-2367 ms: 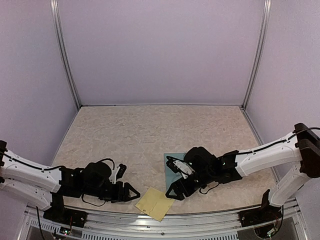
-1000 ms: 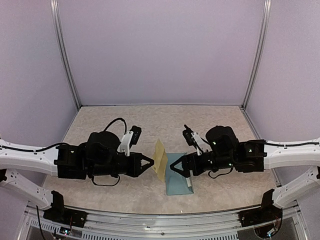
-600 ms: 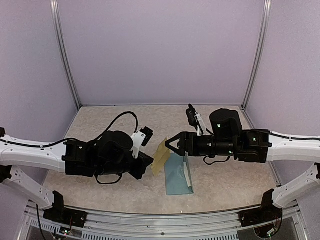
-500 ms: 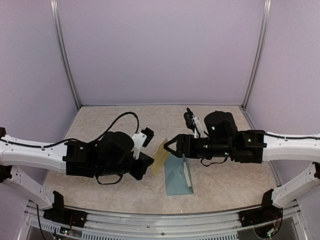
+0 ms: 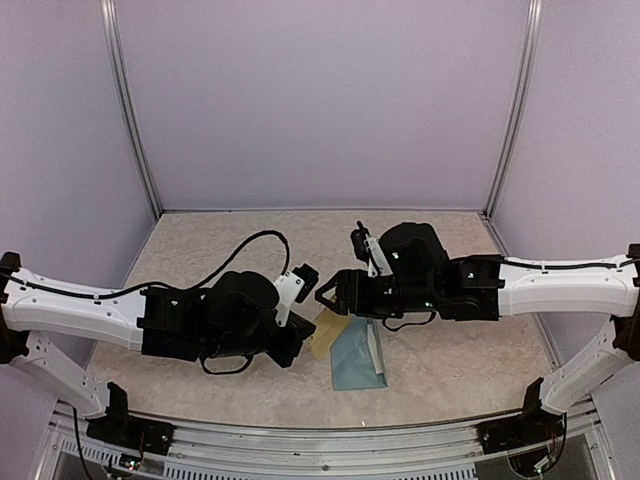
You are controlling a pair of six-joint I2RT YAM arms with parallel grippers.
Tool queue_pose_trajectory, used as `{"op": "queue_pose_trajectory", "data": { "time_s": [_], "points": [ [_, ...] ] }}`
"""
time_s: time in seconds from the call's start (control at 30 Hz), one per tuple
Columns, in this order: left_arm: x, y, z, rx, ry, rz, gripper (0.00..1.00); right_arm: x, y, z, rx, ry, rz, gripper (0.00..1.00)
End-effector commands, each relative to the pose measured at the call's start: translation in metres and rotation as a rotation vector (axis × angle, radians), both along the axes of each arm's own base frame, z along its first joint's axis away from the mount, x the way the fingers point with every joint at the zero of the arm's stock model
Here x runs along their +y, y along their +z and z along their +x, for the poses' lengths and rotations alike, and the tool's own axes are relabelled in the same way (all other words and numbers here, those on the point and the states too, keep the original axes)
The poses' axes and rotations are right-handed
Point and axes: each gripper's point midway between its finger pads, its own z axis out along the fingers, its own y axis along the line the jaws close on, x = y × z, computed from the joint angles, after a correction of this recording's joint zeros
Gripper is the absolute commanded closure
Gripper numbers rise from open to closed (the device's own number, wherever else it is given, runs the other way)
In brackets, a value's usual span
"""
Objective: Place the letter into the envelope and seal it
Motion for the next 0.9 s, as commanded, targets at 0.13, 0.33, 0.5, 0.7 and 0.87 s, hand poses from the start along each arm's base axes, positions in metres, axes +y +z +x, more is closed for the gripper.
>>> {"op": "queue_pose_trajectory", "data": {
  "time_s": [0.13, 0.33, 0.5, 0.7, 0.87],
  "points": [
    [-0.014, 0.009, -0.002, -0.023, -0.016, -0.023, 1.00, 0.001, -0.024, 0.016, 0.029, -0.053, -0.141, 0.48],
    [-0.017, 0.003, -0.003, -0.040, -0.014, 0.033, 1.00, 0.003, -0.032, 0.018, 0.036, -0.049, -0.175, 0.53],
    [-0.021, -0.003, -0.004, -0.048, -0.013, 0.061, 1.00, 0.002, -0.043, 0.019, 0.046, -0.057, -0.212, 0.63],
    [-0.022, -0.006, -0.004, -0.040, 0.000, 0.063, 1.00, 0.000, -0.041, 0.020, 0.046, -0.068, -0.203, 0.91],
    [-0.023, -0.007, -0.005, -0.023, 0.003, 0.054, 0.89, -0.004, -0.033, 0.018, 0.022, -0.073, -0.149, 1.00]
  ]
}}
